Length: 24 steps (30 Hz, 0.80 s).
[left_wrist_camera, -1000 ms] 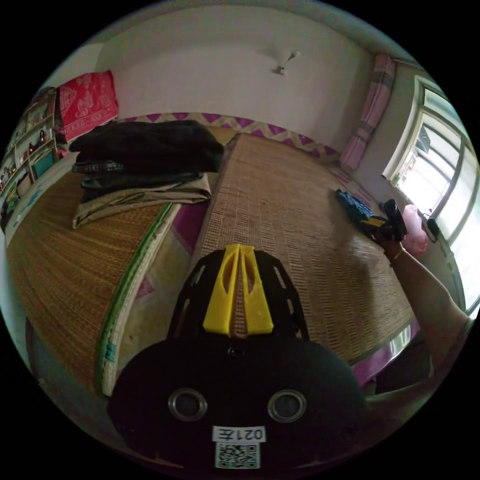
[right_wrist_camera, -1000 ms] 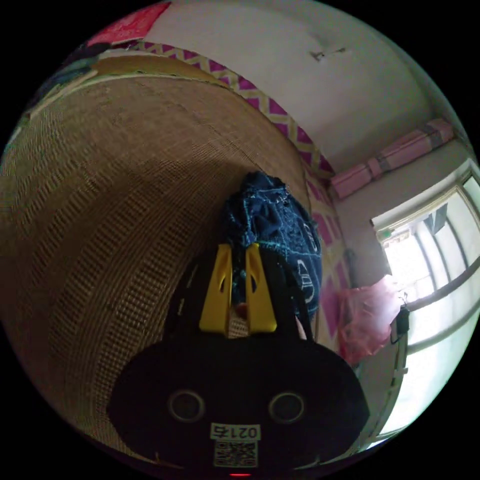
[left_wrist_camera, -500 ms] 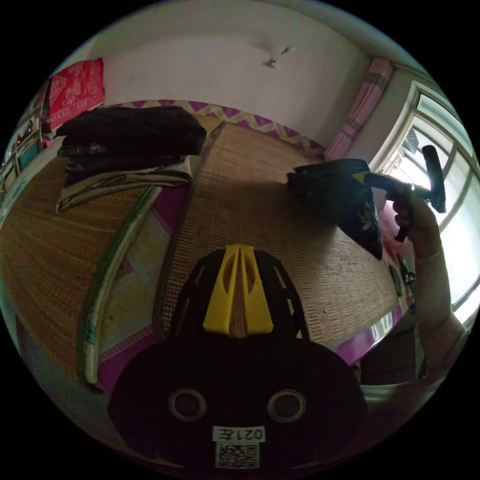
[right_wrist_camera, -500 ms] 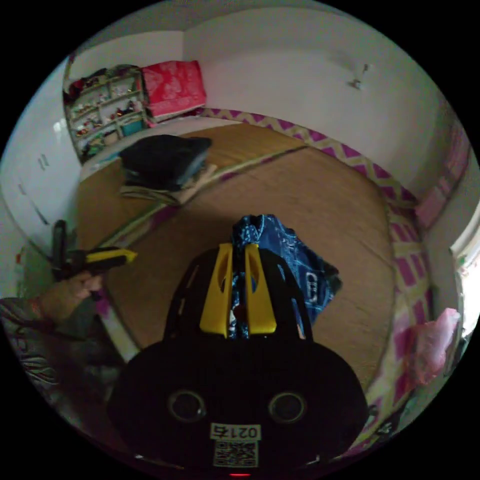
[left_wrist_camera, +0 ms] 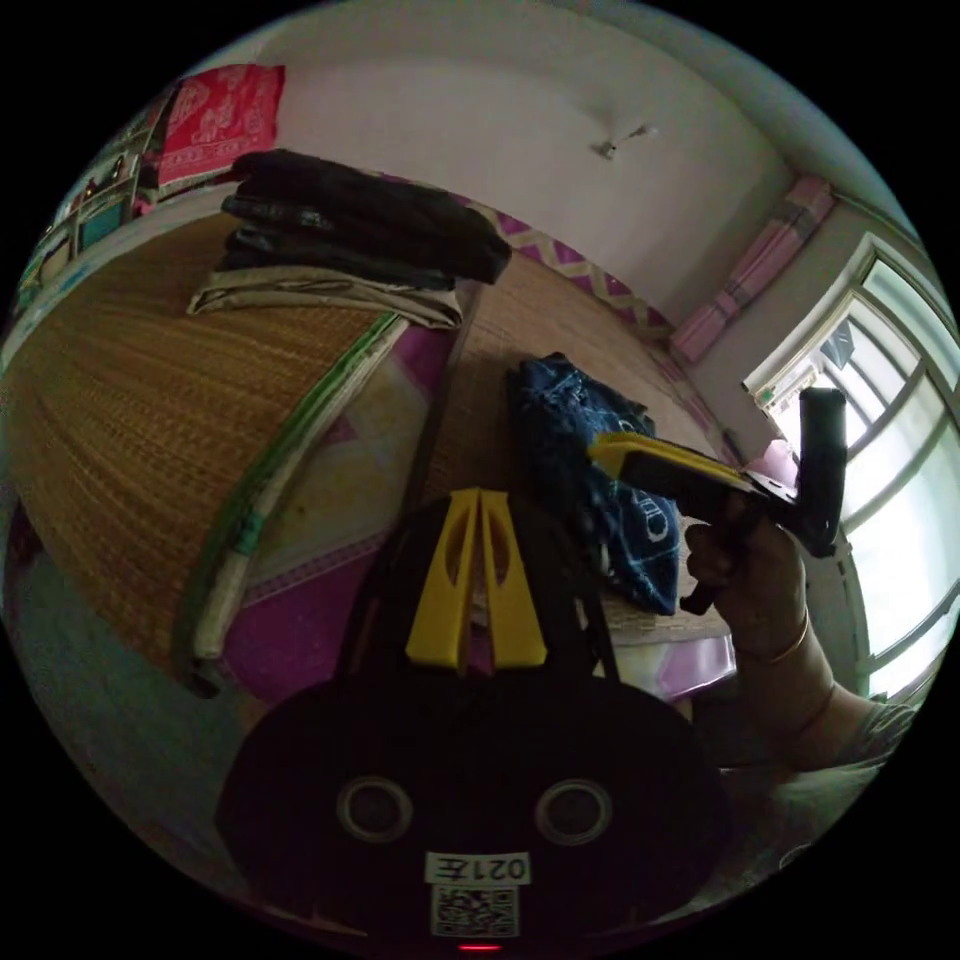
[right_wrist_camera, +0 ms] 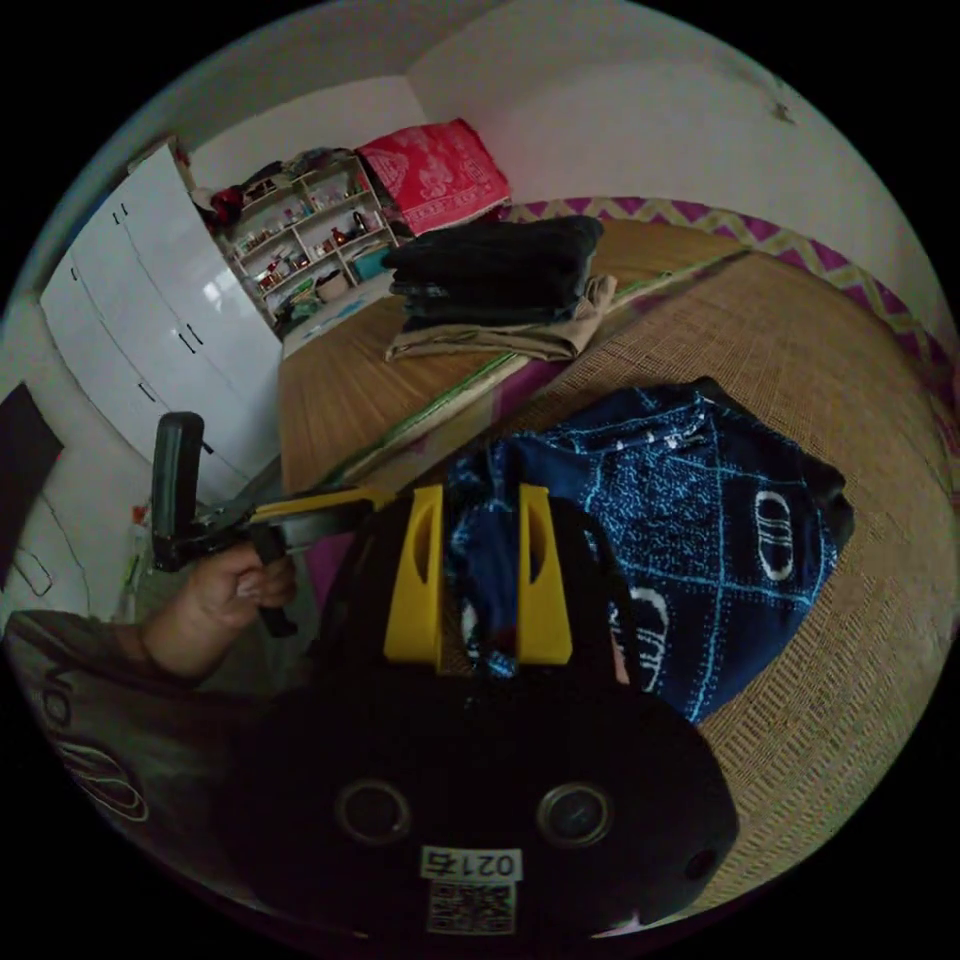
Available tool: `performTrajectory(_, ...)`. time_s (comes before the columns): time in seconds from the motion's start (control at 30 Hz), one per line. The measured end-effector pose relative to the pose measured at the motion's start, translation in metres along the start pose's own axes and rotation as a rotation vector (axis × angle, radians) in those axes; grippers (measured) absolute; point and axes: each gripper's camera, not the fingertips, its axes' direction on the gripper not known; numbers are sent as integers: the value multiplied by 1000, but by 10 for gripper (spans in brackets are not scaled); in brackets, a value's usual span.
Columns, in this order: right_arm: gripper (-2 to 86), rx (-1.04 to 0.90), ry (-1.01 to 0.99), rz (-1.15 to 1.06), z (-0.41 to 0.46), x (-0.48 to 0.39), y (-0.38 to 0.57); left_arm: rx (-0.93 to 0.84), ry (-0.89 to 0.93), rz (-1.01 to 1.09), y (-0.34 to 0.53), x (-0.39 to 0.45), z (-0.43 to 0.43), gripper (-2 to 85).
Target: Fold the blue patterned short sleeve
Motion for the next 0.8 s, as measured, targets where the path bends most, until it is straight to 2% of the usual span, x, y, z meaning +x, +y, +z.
performTrajectory(0.3,115,-86,182,-130,1,-20,35,19,32,-56,1,-33,16,-8)
performTrajectory(0.43,38,-38,298,-108,-13,-1,57,21,24,-56,-5,-43,25,-9)
performTrajectory(0.6,17,192,-6,85,-110,81,89,33,16,-42,-16,-49,38,-10)
performTrajectory(0.67,13,338,-111,196,-191,136,121,34,10,-3,-23,-45,48,-10)
performTrajectory(0.8,12,533,-169,351,-309,218,207,30,30,74,-36,-33,70,-9)
